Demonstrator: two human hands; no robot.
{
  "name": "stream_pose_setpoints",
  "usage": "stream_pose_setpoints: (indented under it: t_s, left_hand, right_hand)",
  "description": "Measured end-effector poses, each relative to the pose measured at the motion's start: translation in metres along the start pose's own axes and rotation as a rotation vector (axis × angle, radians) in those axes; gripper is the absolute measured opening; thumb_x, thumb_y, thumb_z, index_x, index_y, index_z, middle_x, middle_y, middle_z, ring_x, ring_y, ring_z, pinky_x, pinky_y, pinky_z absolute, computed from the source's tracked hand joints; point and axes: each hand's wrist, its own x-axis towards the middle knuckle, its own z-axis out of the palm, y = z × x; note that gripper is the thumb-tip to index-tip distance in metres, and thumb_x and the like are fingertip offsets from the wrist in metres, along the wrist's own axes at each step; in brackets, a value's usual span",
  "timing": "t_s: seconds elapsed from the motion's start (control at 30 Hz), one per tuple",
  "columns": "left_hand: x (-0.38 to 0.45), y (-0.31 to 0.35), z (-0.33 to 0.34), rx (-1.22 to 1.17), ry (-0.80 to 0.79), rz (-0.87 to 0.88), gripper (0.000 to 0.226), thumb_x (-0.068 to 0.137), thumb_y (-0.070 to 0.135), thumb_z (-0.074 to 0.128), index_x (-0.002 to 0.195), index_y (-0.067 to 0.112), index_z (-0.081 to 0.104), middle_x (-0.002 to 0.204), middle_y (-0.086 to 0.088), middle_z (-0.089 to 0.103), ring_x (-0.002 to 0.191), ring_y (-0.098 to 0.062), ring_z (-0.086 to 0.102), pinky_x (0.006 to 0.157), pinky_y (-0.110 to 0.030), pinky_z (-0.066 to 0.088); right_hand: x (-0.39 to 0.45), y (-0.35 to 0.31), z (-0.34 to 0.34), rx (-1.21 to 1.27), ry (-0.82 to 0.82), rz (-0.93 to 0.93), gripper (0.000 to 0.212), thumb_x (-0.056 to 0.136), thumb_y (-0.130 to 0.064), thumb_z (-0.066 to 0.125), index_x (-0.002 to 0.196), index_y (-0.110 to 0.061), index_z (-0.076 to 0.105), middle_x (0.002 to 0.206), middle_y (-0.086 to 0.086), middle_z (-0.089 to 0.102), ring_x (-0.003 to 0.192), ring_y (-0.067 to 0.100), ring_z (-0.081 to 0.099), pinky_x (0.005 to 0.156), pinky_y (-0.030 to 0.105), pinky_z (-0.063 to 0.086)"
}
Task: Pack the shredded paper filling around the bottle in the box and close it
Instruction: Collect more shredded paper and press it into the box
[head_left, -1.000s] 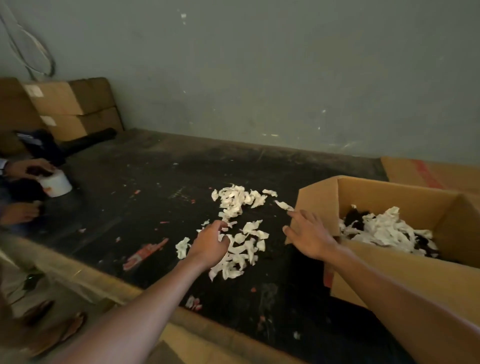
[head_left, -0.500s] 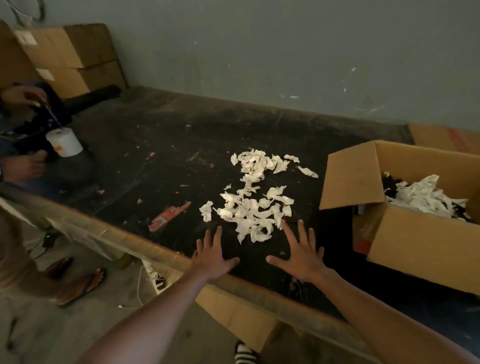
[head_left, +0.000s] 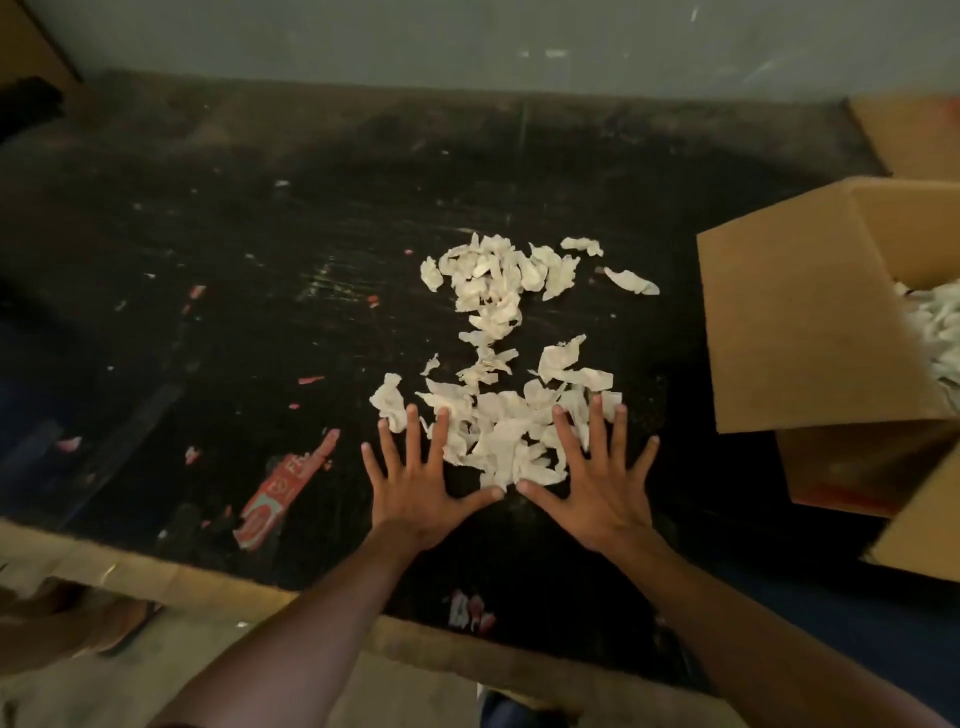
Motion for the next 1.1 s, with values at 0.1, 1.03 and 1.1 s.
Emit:
stream_pose_setpoints:
  t_s: [0.1,1.03,1.1]
  left_hand:
    - [0.047,0.004,-0.007,0.025,0.011,0.112,0.1,0.079,0.085,0.022,0.144,0.036,-0.035,0.158,-0.005,-0.031,0.145,-0.037,-0.025,0.115,-0.059,-0.014]
    - [0.231,-0.017,-0.089,-0.586,0.267,0.151,0.063,0.098,0.048,0.038,0.154,0.028,0.017,0.157,-0.003,0.029,0.144,-0.023,0.019,0.117,-0.053,0.018]
    - [0.265,-0.019,-0.098,-0.595,0.181,0.029,0.068,0.098,0.05,0.039,0.156,0.028,0.009,0.162,-0.006,0.019,0.148,-0.029,0.013,0.118,-0.055,0.012]
  right_hand:
    - [0.038,-0.005,-0.002,0.032,0.035,0.017,0.088,0.081,-0.087,0.013,0.146,-0.045,-0.028,0.155,0.006,-0.039,0.142,0.033,-0.033,0.11,0.069,-0.013]
    - [0.2,0.009,-0.082,0.611,0.505,0.41,0.044,0.099,-0.048,0.038,0.138,-0.03,0.046,0.139,0.004,0.046,0.132,0.025,0.038,0.109,0.054,0.033]
    - [0.242,0.037,-0.097,0.58,0.343,0.546,0.056,0.097,-0.059,0.032,0.149,-0.039,0.029,0.159,0.006,0.024,0.145,0.034,0.017,0.115,0.061,0.018]
